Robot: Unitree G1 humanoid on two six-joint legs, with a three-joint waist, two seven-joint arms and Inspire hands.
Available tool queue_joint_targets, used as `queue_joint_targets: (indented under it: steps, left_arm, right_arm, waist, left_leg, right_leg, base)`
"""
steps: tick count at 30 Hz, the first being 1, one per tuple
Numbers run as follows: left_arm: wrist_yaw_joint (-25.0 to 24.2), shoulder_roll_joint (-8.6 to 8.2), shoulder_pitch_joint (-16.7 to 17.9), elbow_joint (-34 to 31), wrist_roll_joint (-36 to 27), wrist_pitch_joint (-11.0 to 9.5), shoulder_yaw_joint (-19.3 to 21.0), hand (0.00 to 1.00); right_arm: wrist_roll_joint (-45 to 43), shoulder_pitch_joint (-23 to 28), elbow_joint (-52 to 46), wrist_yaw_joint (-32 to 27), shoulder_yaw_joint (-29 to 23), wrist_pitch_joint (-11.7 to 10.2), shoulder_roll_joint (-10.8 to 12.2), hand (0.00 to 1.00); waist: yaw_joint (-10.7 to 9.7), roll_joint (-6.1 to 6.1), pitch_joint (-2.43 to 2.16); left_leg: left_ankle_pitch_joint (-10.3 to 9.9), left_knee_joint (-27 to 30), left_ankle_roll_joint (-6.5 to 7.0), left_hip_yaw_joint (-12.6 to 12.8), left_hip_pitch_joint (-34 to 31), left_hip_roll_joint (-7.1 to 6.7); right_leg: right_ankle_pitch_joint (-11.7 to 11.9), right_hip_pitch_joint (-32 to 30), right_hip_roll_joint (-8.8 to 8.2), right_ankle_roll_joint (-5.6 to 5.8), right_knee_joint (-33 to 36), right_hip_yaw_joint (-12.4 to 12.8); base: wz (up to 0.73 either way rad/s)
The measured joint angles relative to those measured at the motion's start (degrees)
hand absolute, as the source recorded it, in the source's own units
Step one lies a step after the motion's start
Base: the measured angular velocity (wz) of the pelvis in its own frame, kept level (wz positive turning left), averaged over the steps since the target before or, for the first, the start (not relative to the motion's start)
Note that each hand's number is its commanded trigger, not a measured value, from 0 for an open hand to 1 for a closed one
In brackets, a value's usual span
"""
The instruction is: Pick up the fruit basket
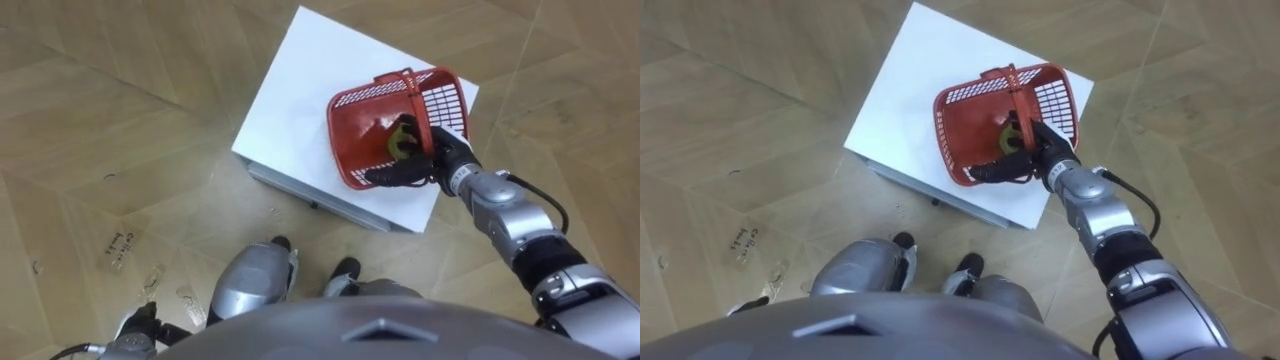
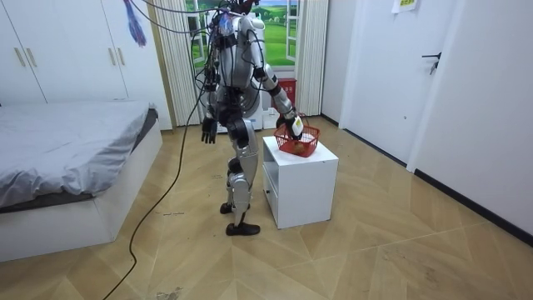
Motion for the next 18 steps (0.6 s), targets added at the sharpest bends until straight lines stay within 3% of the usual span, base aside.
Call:
queue_joint_targets:
  steps: [7,12,18]
  left_arm:
    - [-0.3,-0.06,0.0,0.4,0.1,0.1,0.4,0.0]
    - [-0.3,0.07,0.0,2.0,0.0,0.4,1.2,0.0]
    - [-0.2,0.08,0.0,2.3,0.1,0.5,1.2,0.0]
  right_arm:
    - [0.1,1.0,-5.5,0.0,0.0,0.1,-0.6,0.0]
    - [0.0,3.8,-10.9,0.3,-0.6,0.3,-1.1,0.0]
    - [-0.1,4.1,-13.8,0.8,-2.6,0.3,-1.5,0.0]
  waist:
    - [-0.2,-0.09,-0.05]
    - [-1.7,-0.89,-0.64]
    - [-3.1,-1.05,-0.63]
  left_leg:
    - [0.0,0.0,0.07,1.3,0.8,0.13]
    - [0.0,-0.2,0.35,1.8,2.3,0.1]
    - [-0.2,0.0,0.6,2.9,3.0,0.17]
  right_leg:
    - [-0.1,0.1,-0.09,0.05,0.7,1.2]
    - [-0.1,1.1,-0.26,0.15,0.9,2.0]
    - [-0.1,1.2,-0.44,0.21,1.8,2.8]
  base:
    - [-0.08]
    - [-0.04]
    - [-0.09]
